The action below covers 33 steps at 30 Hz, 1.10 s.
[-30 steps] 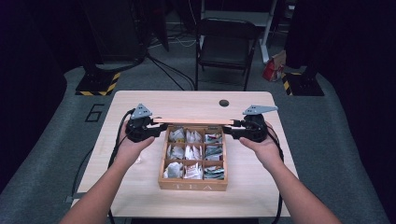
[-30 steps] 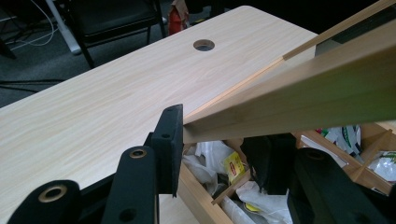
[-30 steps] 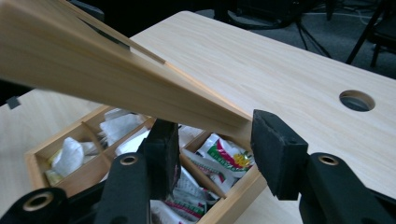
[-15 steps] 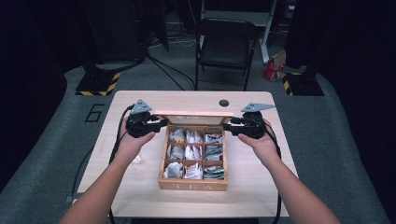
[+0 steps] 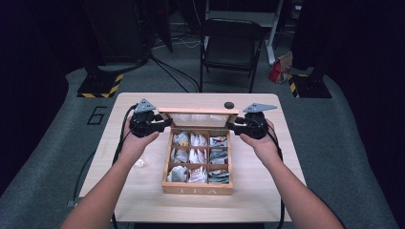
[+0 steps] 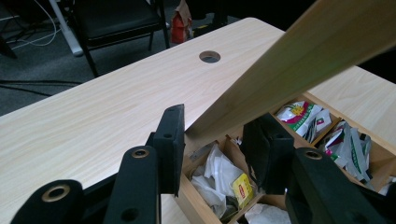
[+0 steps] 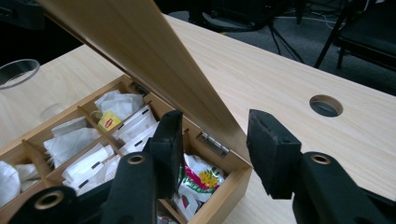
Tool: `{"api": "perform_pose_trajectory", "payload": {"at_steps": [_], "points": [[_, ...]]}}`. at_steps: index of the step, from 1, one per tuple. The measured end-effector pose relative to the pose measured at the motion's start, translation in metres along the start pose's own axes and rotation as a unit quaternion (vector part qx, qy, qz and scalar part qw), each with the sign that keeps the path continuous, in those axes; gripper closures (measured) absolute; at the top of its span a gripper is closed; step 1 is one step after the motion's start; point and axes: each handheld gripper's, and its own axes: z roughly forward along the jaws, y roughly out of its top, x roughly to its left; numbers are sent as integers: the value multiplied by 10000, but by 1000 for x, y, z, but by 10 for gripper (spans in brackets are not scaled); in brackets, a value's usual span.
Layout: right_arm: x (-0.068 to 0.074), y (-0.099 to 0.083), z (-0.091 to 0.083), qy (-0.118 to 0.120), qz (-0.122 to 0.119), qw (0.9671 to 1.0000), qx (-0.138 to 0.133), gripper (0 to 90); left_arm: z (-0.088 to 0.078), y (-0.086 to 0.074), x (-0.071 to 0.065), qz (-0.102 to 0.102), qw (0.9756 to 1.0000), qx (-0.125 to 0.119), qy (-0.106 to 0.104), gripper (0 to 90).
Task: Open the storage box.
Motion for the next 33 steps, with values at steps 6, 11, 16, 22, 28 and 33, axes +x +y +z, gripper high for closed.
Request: {"api": "perform_pose_trajectory", "payload": {"at_steps": [6,11,16,22,28,33], "points": [[2,2,4,-108,31,9999,-26,571,1,2,2,-57,10000,-2,-2,599],[2,3,5,-179,111,9998,-53,575,2,2,3,-79,10000,-30,1,601],[2,4,7,-240,98,9996,-96,581,4,3,4,-108,9999,-72,12,605],[-1,7,8,-174,121,9998,-66,584,6,4,7,-121,9999,-108,-43,605],[-2,10,9,-188,103,9998,-51,589,10,2,11,-121,9998,-130,-63,595],[-4,11,10,-169,116,9998,-34,588,19,-1,13,-90,9999,-32,-80,581]]}}
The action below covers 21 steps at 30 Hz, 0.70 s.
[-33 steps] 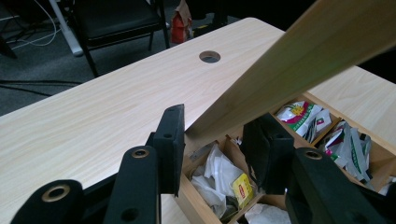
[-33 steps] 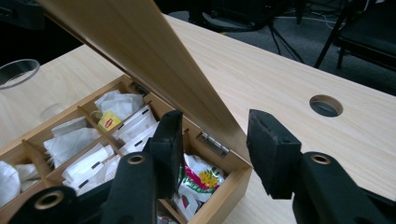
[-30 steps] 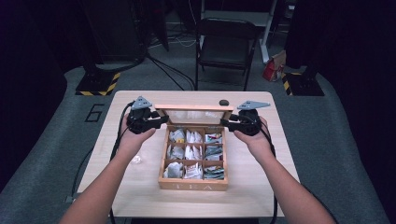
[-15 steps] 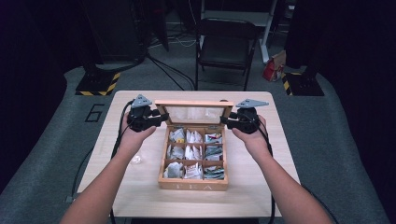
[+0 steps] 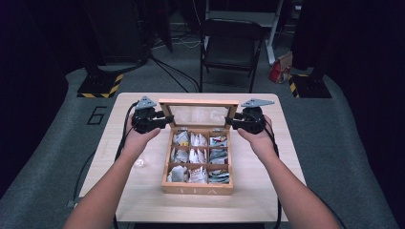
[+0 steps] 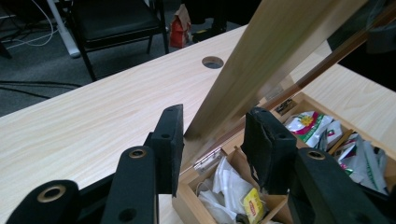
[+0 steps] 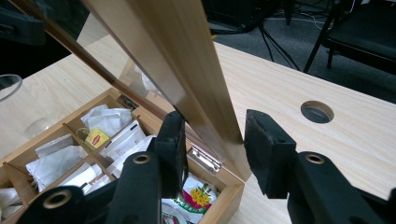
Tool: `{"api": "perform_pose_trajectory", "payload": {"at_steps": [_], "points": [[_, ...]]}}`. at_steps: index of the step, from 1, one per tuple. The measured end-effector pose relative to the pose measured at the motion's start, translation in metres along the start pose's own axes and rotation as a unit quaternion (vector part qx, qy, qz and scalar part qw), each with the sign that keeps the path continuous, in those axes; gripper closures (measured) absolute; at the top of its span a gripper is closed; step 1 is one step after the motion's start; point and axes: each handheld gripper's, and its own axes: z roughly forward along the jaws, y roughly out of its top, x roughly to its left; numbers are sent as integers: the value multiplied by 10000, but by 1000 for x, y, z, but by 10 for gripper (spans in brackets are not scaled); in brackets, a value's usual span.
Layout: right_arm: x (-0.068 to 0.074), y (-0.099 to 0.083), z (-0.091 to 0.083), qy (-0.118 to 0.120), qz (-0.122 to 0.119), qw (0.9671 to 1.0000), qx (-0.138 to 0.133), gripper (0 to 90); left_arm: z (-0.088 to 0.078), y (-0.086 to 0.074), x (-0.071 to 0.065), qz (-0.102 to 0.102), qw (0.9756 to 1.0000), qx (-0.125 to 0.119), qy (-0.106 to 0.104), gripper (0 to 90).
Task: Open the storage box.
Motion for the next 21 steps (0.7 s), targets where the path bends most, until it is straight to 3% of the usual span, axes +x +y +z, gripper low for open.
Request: {"api": "perform_pose_trajectory", "payload": {"at_steps": [11,21], "points": [[-5,1,4,29,171,9998,-109,560,8,-1,6,22,10000,28,36,620],[-9,-3,12,-17,99,9999,21,555,9,-1,7,10,9999,23,99,626]]}}
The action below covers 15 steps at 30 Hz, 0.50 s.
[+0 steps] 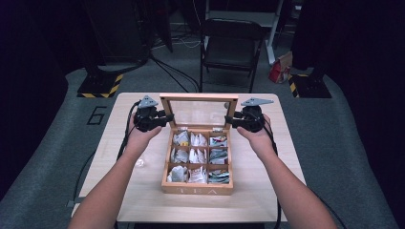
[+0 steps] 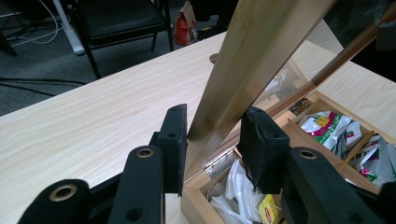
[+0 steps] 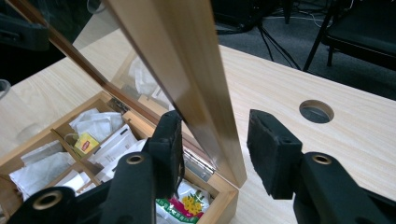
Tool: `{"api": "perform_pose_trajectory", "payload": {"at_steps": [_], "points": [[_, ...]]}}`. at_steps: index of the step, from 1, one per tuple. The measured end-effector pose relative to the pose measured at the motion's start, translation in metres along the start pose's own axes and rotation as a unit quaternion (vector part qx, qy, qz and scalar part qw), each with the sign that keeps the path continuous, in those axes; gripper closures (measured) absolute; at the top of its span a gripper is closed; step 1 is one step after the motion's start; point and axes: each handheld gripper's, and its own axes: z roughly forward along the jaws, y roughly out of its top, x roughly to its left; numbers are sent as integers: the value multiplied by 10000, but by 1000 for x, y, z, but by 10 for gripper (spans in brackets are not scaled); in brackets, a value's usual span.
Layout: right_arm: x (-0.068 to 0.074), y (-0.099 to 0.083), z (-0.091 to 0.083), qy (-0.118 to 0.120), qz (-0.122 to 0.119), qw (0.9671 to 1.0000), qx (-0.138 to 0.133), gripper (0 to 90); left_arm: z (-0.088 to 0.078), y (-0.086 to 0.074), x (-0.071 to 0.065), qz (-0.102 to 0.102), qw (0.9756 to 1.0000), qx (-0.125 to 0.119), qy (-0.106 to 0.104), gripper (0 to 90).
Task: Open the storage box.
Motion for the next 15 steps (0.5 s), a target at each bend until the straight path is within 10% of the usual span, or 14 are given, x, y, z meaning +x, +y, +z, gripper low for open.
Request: {"api": "perform_pose_trajectory", "payload": {"at_steps": [15], "points": [[-6,-7,13,50,98,9999,123,590,2,1,0,-51,10000,-28,58,629]]}}
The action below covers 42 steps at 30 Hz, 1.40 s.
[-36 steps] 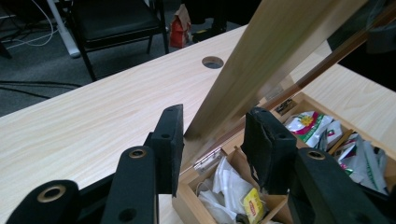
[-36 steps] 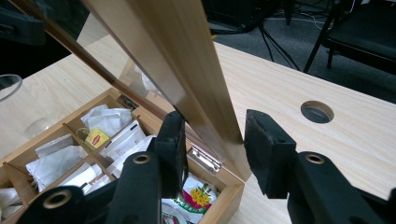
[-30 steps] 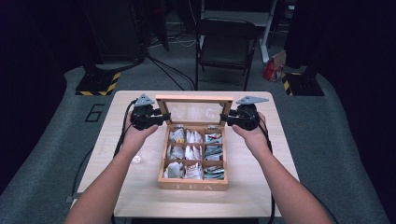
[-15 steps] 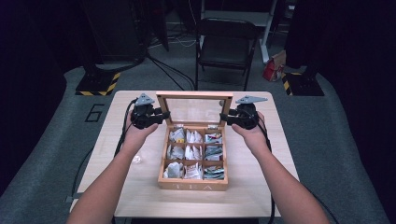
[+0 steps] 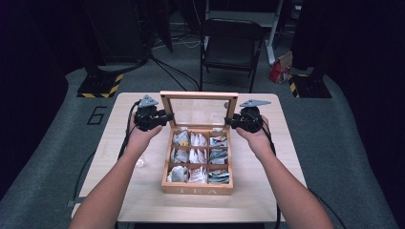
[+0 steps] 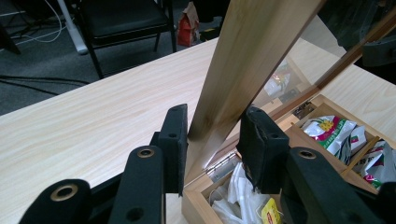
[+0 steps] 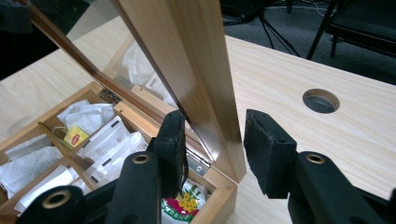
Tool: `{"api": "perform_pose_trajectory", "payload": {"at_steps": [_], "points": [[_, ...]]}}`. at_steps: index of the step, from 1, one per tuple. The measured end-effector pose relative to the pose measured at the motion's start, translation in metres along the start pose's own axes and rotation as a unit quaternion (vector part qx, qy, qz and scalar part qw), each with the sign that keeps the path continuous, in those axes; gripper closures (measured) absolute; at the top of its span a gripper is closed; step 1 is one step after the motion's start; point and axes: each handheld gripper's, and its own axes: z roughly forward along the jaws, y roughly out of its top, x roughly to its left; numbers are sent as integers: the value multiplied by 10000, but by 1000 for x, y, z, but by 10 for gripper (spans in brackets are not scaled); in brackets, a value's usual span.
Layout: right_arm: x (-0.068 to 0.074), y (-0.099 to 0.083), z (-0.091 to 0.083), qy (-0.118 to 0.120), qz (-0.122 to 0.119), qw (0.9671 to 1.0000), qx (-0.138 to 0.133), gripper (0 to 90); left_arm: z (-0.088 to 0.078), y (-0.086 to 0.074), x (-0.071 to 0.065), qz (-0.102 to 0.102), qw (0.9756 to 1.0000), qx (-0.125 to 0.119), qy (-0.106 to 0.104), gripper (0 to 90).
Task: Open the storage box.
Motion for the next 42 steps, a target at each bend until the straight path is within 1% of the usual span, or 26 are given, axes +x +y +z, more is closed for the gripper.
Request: {"api": "perform_pose_trajectory", "payload": {"at_steps": [3,5,10,11,14,15,16,20,22,24,27,29,31,32,33,34,35,39,41,42], "points": [[-2,0,1,71,-52,10000,1,587,0,0,0,14,10000,15,-8,630],[-3,1,2,108,-42,9999,-15,590,0,0,0,10,10000,14,-3,630],[-2,3,2,76,-140,9999,39,602,0,0,0,-29,10000,-7,-4,630],[-2,3,2,77,-194,9998,48,604,1,0,0,-53,10000,-16,-5,629],[-2,4,2,83,-238,9997,81,609,1,0,1,-116,9999,-19,-25,624],[-3,4,2,85,-243,9996,81,610,0,0,2,-165,9999,1,-45,622],[-3,3,1,112,-240,9996,81,611,0,-1,2,-216,9998,7,-54,618],[-4,4,2,151,-190,9997,80,612,0,-2,0,-187,9998,61,-35,606],[-5,4,2,146,-190,9997,72,613,-1,-2,0,-201,9998,62,-47,585],[-6,4,3,147,-148,9998,62,613,-2,-1,0,-171,9998,96,-23,571],[-6,4,4,138,-116,9998,38,615,-2,-2,0,-193,9997,131,-43,562],[-6,5,4,139,-69,9999,57,617,-2,-3,1,-218,9996,179,-94,562],[-7,6,5,136,-97,9998,61,620,-3,-4,1,-240,9995,150,-108,563],[-7,7,5,126,-64,9999,89,621,-3,-4,1,-233,9995,143,-128,563],[-8,8,5,139,-116,9998,94,623,-4,-5,1,-249,9995,132,-144,563],[-8,8,6,131,-80,9998,113,625,-5,-6,1,-232,9995,137,-161,563],[-9,10,7,118,-122,9998,129,628,-5,-6,1,-219,9995,145,-172,563],[-10,11,9,88,-28,9999,131,632,-8,-9,1,-260,9994,140,-199,562],[-11,12,10,64,94,9998,133,632,-10,-10,3,-252,9993,182,-187,562],[-12,12,11,56,108,9998,134,634,-11,-11,3,-274,9993,181,-181,561]]}}
